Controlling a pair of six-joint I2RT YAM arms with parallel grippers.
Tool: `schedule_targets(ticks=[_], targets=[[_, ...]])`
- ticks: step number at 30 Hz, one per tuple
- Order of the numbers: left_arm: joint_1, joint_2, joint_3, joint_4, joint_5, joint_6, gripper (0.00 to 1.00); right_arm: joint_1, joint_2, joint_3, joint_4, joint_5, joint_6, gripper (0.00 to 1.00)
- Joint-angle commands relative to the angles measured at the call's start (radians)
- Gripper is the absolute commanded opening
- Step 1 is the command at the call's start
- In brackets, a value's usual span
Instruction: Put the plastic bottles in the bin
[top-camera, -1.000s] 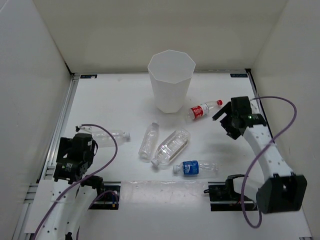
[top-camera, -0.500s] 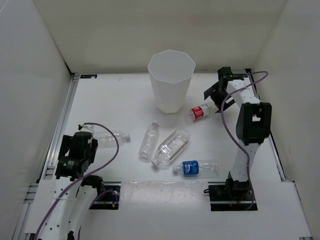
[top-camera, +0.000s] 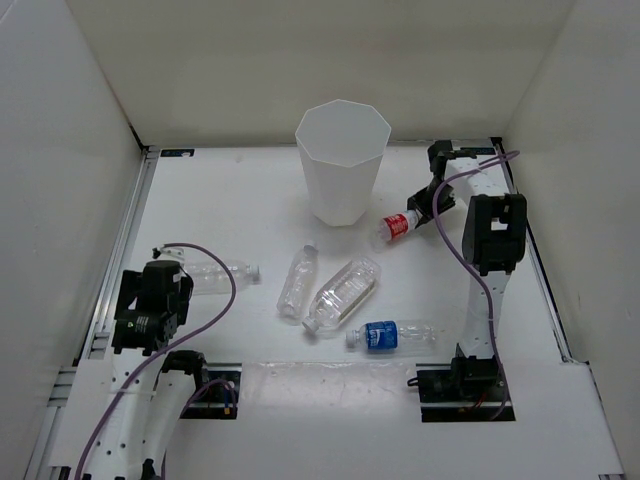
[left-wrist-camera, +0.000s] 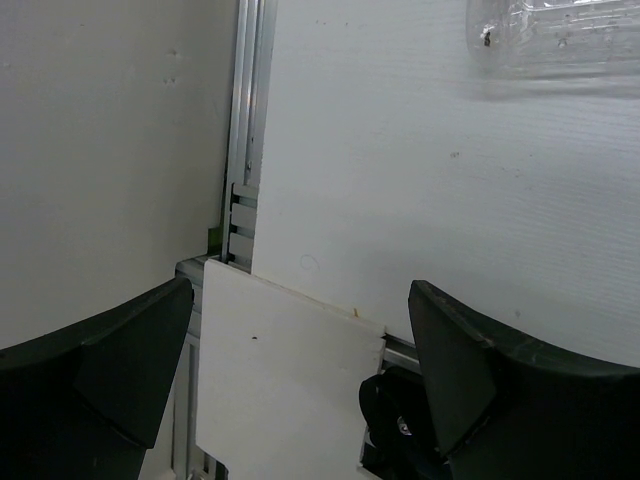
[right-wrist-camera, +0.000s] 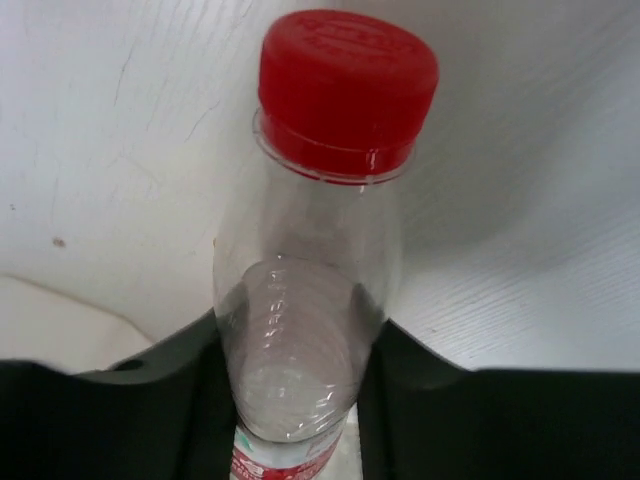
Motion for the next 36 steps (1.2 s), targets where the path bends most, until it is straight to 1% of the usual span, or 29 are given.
schedule_targets(ticks=[1,4,7,10,12,13,15,16,18,19,20,23,24,26,27,28,29,30,31,32,33,34,35,36], targets=[[0.014,-0.007,-0.004,0.017,0.007,0.003,1.0,0.001,0.005,-0.013,-0.011,-0.022,-0.008,0.16],[0.014,-0.027,-0.004,0.017,0.007,0.003,1.0,0.001,-0.031,-0.022,-0.011,0.04,-0.057,0.0],[0.014,-0.036,-0.004,0.008,0.016,0.003,1.0,0.001,-0.112,-0.033,-0.02,0.156,-0.107,0.0],[0.014,-0.036,-0.004,0.008,0.025,0.003,1.0,0.001,-0.256,-0.042,-0.02,0.237,-0.158,0.0],[0.014,-0.036,-0.004,0.008,0.05,0.003,1.0,0.01,-0.326,-0.042,-0.008,0.336,-0.195,0.0],[0.014,-0.036,-0.004,0.008,0.05,-0.006,1.0,0.019,-0.393,-0.042,-0.008,0.372,-0.209,0.0],[0.014,-0.036,-0.004,0.008,0.073,-0.006,1.0,0.042,-0.458,-0.012,0.038,0.444,-0.274,0.0],[0.014,-0.036,0.005,0.008,0.073,-0.006,1.0,0.066,-0.517,0.002,0.052,0.518,-0.299,0.0],[0.014,-0.024,0.005,0.017,0.094,-0.006,1.0,0.099,-0.573,0.045,0.11,0.592,-0.353,0.0],[0.014,-0.012,0.014,0.017,0.094,-0.006,1.0,0.137,-0.626,0.057,0.133,0.63,-0.411,0.0],[0.014,-0.003,0.015,0.026,0.108,-0.006,1.0,0.16,-0.652,0.068,0.196,0.712,-0.44,0.0],[0.014,0.009,0.039,0.037,0.135,-0.006,1.0,0.25,-0.748,0.068,0.331,0.802,-0.567,0.0],[0.014,0.019,0.039,0.037,0.145,-0.006,1.0,0.27,-0.768,0.068,0.425,0.819,-0.592,0.0],[0.014,0.028,0.048,0.037,0.145,-0.006,1.0,0.32,-0.814,0.048,0.533,0.807,-0.657,0.0],[0.014,0.028,0.048,0.037,0.155,-0.006,1.0,0.332,-0.827,0.01,0.655,0.784,-0.678,0.0],[0.014,0.028,0.048,0.046,0.155,-0.006,1.0,0.352,-0.849,-0.015,0.725,0.749,-0.728,0.0],[0.014,0.028,0.048,0.046,0.155,-0.015,1.0,0.352,-0.849,-0.038,0.794,0.703,-0.755,0.0],[0.014,0.028,0.048,0.046,0.155,-0.015,1.0,0.363,-0.84,-0.055,0.91,0.598,-0.776,0.0],[0.014,0.028,0.048,0.046,0.165,-0.015,1.0,0.372,-0.823,-0.055,0.955,0.542,-0.802,0.0],[0.014,0.028,0.057,0.046,0.165,-0.015,1.0,0.381,-0.799,-0.035,0.98,0.502,-0.857,0.0],[0.014,0.019,0.057,0.046,0.165,-0.015,1.0,0.401,-0.732,-0.001,0.991,0.471,-0.885,0.0],[0.014,0.019,0.057,0.046,0.165,-0.015,1.0,0.412,-0.691,0.09,0.991,0.442,-0.917,0.0],[0.014,0.019,0.057,0.037,0.165,-0.015,1.0,0.422,-0.652,0.141,0.979,0.401,-0.966,0.0],[0.014,0.019,0.057,0.037,0.165,-0.015,1.0,0.441,-0.569,0.19,0.965,0.381,-0.983,0.0]])
